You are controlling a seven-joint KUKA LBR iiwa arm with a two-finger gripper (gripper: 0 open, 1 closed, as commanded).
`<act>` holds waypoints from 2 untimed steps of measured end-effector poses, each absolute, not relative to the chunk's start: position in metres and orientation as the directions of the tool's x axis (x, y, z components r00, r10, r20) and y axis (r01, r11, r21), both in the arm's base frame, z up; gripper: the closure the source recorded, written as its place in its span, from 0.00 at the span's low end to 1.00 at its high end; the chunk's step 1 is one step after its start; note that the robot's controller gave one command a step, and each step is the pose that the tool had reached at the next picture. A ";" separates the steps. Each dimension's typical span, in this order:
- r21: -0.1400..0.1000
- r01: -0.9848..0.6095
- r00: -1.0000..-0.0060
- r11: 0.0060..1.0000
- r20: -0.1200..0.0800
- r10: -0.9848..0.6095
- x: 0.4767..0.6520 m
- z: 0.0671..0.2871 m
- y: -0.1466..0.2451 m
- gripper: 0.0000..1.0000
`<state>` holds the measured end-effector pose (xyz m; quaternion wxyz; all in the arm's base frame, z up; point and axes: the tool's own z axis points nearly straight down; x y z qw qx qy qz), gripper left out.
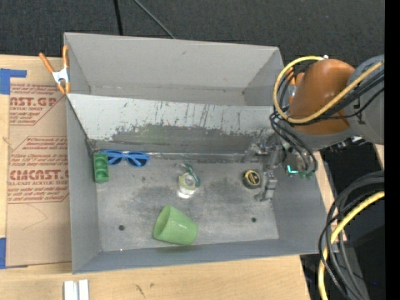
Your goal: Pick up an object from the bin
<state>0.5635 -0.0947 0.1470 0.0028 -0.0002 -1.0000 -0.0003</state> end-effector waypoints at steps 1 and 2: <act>0.000 -0.001 -1.000 1.000 -0.002 -0.001 0.565 0.151 -0.094 1.00; 0.000 -0.001 -1.000 1.000 -0.002 -0.001 0.566 0.151 -0.094 0.00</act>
Offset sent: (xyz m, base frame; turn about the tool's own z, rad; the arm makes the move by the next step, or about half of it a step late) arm 0.0000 0.0000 0.0000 0.0000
